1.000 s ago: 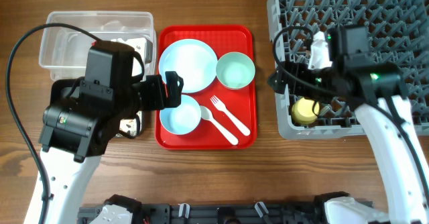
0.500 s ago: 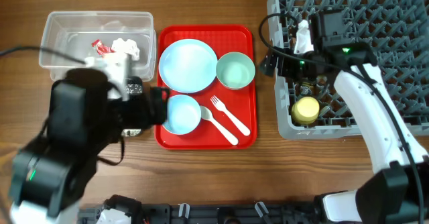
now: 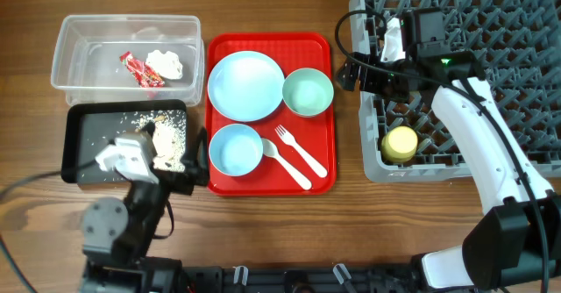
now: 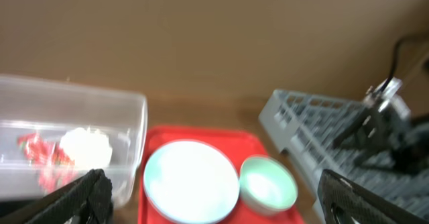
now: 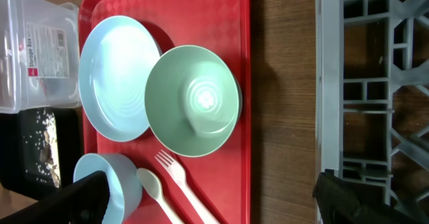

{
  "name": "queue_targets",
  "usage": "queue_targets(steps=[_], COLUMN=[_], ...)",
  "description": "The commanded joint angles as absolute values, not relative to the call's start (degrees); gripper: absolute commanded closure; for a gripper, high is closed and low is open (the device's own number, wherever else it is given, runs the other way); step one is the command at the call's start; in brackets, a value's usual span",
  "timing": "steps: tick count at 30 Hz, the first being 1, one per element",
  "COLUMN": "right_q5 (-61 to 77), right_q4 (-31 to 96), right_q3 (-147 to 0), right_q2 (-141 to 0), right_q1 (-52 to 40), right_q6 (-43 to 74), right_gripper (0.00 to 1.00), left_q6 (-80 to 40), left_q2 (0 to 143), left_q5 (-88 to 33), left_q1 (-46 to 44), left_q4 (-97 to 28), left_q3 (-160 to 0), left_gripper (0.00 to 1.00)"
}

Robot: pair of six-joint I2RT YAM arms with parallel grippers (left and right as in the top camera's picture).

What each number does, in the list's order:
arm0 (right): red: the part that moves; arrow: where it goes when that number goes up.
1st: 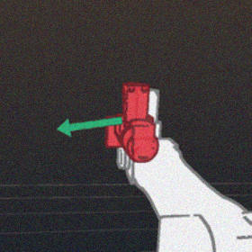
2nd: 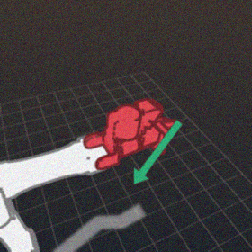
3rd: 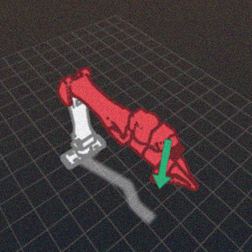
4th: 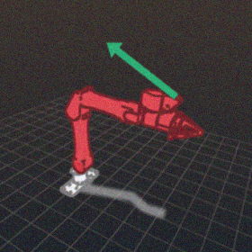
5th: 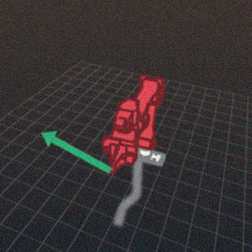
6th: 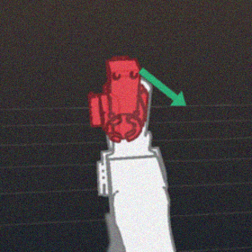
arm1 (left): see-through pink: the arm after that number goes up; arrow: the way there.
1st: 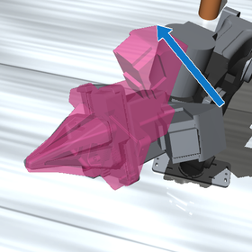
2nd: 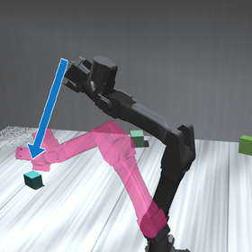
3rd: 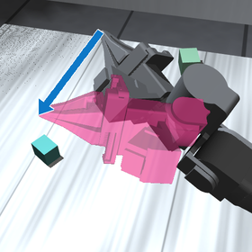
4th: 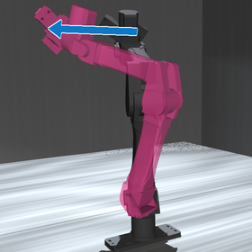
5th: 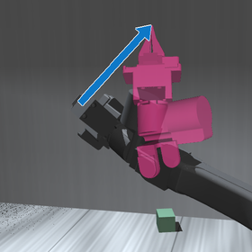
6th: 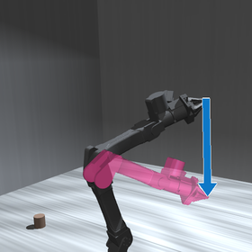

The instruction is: Sort waste into correct bins and load items into the dishwasher rack

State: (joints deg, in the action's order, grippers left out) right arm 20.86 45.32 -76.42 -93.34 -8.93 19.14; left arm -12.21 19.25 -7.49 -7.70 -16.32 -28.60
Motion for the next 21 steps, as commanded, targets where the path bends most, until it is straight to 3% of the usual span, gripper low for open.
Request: queue_targets(steps=[1, 10, 21], right_q5=[20.3, 20.3, 20.3], right_q4=[45.2, 45.2, 45.2], right_q3=[-76.4, -76.4, -76.4], right_q2=[-94.2, -94.2, -94.2], right_q1=[-9.1, -9.1, -9.1], right_q6=[18.2, 18.2, 18.2], right_gripper=[0.00, 0.00, 0.00], left_q6=[-10.7, -10.7, -10.9], left_q2=[10.9, 0.3, 0.2], left_q5=[-9.5, -9.5, -9.4], left_q1=[-5.6, -2.0, -2.0], left_q4=[-14.5, -14.3, -3.5], left_q3=[-20.3, -10.3, -0.3], left_gripper=[0.00, 0.00, 0.00])
